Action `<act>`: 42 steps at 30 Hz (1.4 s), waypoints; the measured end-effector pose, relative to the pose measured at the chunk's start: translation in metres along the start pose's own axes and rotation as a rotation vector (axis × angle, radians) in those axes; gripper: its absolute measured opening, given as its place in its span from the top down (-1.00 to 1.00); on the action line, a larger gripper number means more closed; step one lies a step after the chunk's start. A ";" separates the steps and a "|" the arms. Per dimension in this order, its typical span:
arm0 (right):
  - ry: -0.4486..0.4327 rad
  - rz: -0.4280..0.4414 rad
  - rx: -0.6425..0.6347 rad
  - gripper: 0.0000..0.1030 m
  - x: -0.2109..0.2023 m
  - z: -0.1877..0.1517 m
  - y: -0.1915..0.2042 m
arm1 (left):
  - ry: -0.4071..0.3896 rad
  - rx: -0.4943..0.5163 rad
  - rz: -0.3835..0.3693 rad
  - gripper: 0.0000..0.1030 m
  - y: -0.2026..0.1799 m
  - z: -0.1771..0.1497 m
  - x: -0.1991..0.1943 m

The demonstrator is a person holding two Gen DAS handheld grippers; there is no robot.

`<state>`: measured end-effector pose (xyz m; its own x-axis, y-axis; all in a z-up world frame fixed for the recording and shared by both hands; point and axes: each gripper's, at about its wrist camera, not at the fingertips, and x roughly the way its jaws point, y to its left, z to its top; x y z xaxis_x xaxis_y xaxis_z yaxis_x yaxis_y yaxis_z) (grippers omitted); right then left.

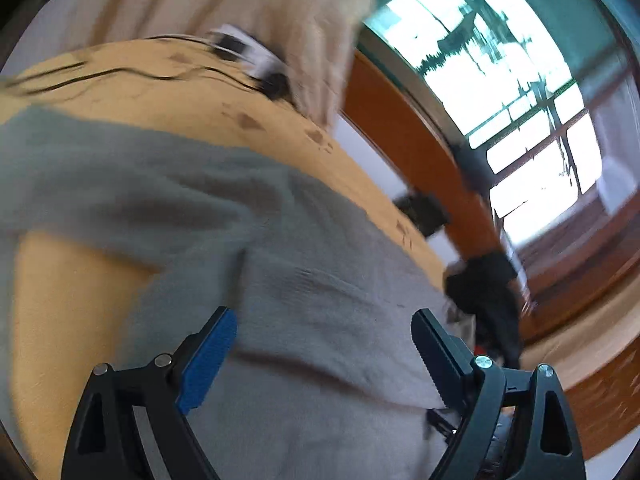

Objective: Fold clothes

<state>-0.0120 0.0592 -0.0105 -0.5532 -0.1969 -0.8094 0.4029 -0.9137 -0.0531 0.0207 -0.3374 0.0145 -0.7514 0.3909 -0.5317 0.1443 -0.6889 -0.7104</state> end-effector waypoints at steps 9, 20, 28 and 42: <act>-0.003 -0.014 0.007 -0.90 0.001 -0.001 0.001 | -0.294 -0.597 -0.186 -0.98 0.136 0.024 -0.114; -0.008 -0.012 0.010 -0.90 0.001 -0.003 0.001 | -0.258 -0.777 -0.341 -0.98 0.165 0.036 -0.098; -0.011 -0.008 0.011 -0.91 0.001 -0.003 0.000 | -0.398 -0.716 -0.294 -0.98 0.170 0.053 -0.113; -0.015 0.003 0.014 -0.91 0.000 -0.004 -0.001 | -0.335 -0.692 -0.147 0.84 0.188 0.054 -0.096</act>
<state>-0.0099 0.0618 -0.0131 -0.5626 -0.2052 -0.8009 0.3948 -0.9178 -0.0422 0.0853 -0.5369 -0.0431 -0.9324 0.1676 -0.3202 0.3139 -0.0634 -0.9473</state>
